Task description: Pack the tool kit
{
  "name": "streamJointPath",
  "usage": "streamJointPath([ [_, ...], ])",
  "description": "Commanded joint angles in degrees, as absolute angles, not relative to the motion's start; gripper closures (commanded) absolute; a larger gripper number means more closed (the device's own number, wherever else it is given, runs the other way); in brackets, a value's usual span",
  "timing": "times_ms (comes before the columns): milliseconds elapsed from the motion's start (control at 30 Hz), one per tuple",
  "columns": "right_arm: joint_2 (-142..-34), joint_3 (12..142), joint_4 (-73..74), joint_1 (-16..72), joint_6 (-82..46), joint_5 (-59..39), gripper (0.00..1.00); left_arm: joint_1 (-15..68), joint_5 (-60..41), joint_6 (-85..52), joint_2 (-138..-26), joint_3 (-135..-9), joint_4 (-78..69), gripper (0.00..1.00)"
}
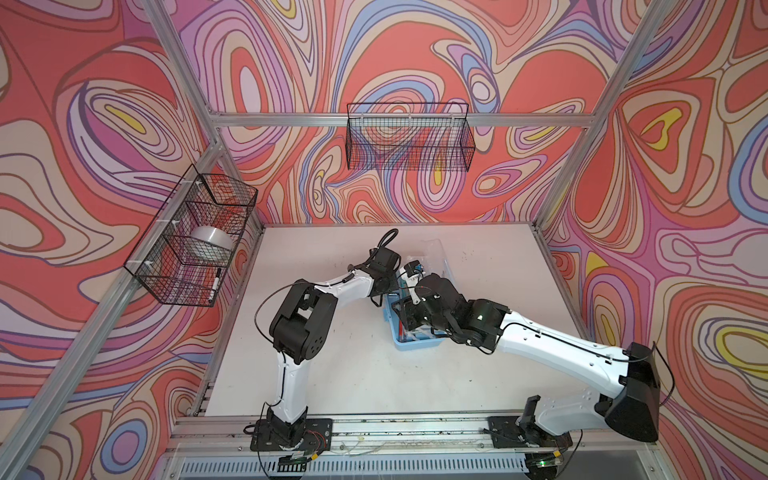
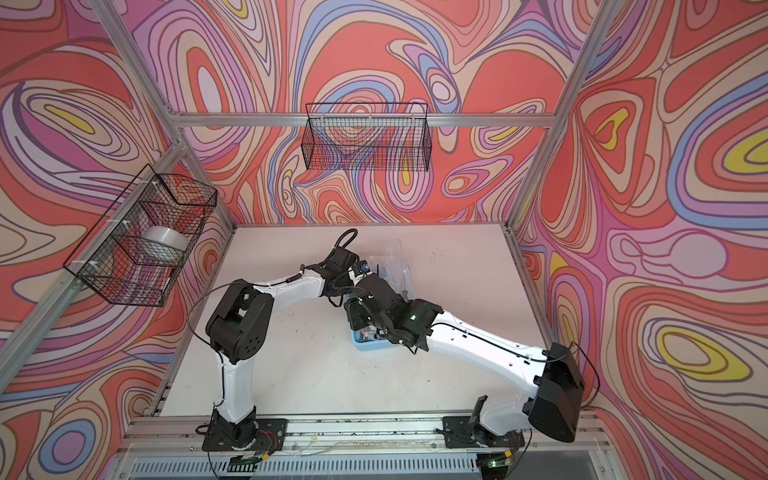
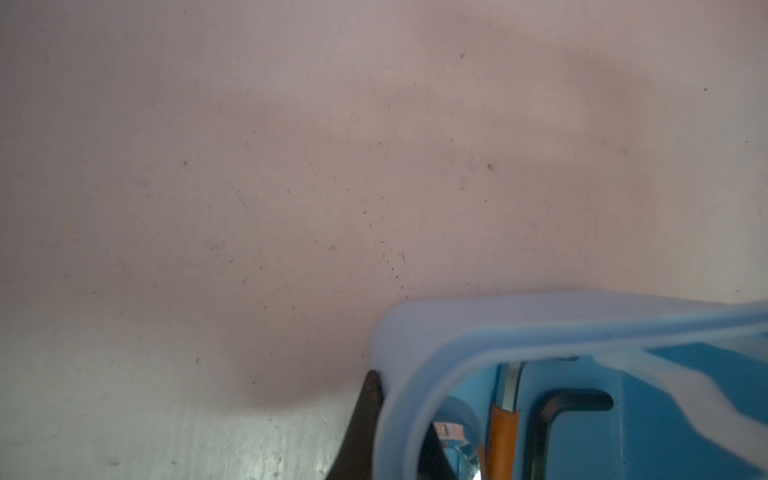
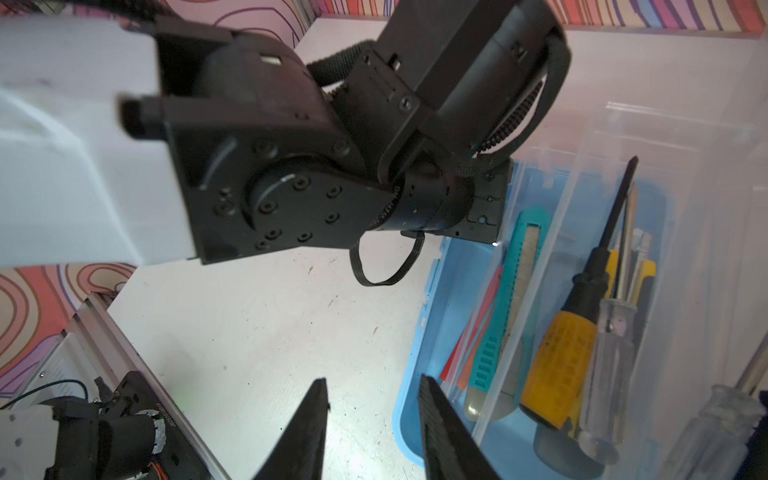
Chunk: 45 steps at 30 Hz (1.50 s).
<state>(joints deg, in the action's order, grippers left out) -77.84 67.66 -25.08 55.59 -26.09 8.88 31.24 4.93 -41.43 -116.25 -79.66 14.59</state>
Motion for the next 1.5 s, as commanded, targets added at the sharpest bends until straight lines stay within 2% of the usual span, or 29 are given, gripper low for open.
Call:
streamJointPath([
  [0, -70.7, 69.3, -26.0, 55.6, -24.8, 13.7, 0.61, 31.0, 4.8, -43.9, -113.2, -79.8, 12.7, 0.96],
  [100, -65.8, 69.9, -28.8, 55.6, -25.1, 18.8, 0.58, 30.9, 4.6, -43.8, -113.4, -80.6, 13.1, 0.96],
  [233, -64.5, 72.3, -37.5, 53.8, -27.4, 31.3, 0.56, 31.0, 4.5, -43.5, -113.6, -82.0, 13.9, 0.96],
  [300, -64.0, 71.4, -39.0, 50.0, -27.8, 32.5, 0.55, 30.9, 4.3, -43.5, -113.2, -82.0, 13.9, 0.87],
  [400, -62.1, 66.7, -37.3, 41.2, -28.3, 27.6, 0.55, 30.9, 4.4, -42.9, -112.3, -81.9, 13.8, 0.69],
  [500, -61.5, 61.4, -33.8, 33.0, -28.1, 21.4, 0.56, 30.8, 5.2, -42.2, -110.9, -81.4, 13.9, 0.59],
  [633, -63.0, 56.0, -27.3, 29.2, -26.6, 15.6, 0.58, 30.6, 5.7, -41.5, -109.2, -80.9, 14.2, 0.57],
  [867, -64.4, 54.0, -18.5, 29.2, -25.2, 5.0, 0.62, 30.0, 6.7, -40.3, -107.1, -79.0, 14.3, 0.58],
  [1000, -64.5, 55.5, -20.2, 29.1, -24.8, 5.0, 0.62, 29.0, 8.8, -39.8, -105.4, -77.3, 14.8, 0.55],
  [1100, -64.5, 55.6, -20.8, 29.2, -24.2, 3.8, 0.62, 27.3, 11.4, -39.5, -102.5, -74.4, 14.7, 0.37],
  [1167, -64.8, 55.6, -21.0, 29.3, -23.5, 2.0, 0.62, 27.0, 15.9, -38.6, -99.9, -72.2, 16.6, 0.07],
  [1200, -64.9, 55.7, -21.1, 29.4, -23.1, 1.7, 0.62, 27.0, 17.3, -37.7, -98.9, -71.5, 17.1, 0.02],
  [1333, -66.4, 56.7, -21.1, 32.0, -19.4, 2.0, 0.56, 27.0, 20.8, -34.6, -94.2, -68.2, 17.8, 0.0],
  [1467, -68.6, 57.9, -18.7, 34.5, -17.1, 2.1, 0.37, 27.0, 17.7, -35.2, -89.2, -61.3, 11.8, 0.0],
])
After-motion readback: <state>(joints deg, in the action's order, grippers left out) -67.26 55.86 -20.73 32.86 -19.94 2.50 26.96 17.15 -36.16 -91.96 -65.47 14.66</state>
